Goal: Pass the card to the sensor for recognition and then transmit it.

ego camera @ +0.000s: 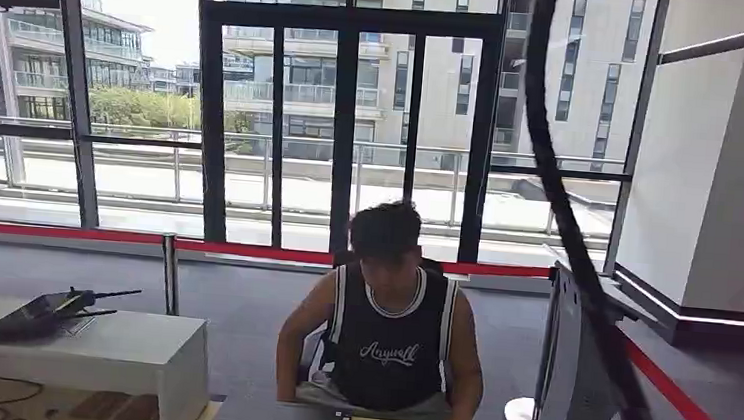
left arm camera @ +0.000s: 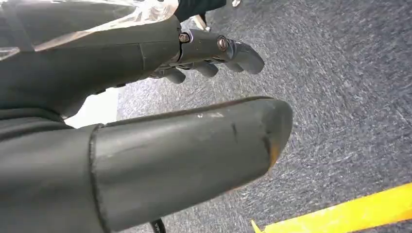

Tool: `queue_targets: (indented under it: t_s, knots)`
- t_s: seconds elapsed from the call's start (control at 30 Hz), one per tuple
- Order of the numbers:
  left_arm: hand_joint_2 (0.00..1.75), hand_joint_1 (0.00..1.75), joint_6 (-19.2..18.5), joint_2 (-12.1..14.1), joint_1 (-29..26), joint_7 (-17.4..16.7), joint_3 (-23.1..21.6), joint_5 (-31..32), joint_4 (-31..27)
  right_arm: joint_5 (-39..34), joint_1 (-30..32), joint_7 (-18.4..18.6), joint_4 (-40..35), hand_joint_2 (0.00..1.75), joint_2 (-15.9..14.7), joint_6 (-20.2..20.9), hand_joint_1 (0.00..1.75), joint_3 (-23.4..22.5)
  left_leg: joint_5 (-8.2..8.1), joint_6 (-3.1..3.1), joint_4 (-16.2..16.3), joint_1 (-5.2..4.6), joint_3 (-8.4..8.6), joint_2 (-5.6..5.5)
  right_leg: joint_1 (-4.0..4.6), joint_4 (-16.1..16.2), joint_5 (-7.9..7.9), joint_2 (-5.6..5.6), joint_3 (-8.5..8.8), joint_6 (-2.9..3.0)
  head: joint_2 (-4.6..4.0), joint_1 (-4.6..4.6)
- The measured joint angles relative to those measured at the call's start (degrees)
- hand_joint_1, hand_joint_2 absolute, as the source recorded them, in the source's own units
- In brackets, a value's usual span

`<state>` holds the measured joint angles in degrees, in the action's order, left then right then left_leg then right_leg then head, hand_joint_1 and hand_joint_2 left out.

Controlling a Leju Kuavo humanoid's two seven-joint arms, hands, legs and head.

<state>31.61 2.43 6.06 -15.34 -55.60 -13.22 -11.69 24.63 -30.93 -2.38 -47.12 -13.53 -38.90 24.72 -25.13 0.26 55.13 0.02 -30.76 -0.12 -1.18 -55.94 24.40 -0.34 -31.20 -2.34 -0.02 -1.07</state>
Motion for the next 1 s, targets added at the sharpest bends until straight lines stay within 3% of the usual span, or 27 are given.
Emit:
queue_targets:
  t_s: [0.47,1.0]
  knots:
    - [0.00,0.00,0.2,0.0,0.0,-0.6,0.0,-0.4,0.0,0.8,1.0,0.4,7.0,1.75,2.0,3.4,1.75,1.6,0.00,0.00,0.0,0.00,-0.01,0.00,0.00,0.0,0.00,0.00,-0.01,0.00,0.00,0.02]
    - [0.00,0.00,0.3,-0.1,0.0,-1.8,0.0,-0.7,0.0,-1.1,1.4,1.0,11.6,1.75,2.8,3.9,1.75,2.3,0.00,0.00,0.0,0.00,0.00,0.00,0.00,0.0,0.00,0.00,-0.01,0.00,0.00,0.00]
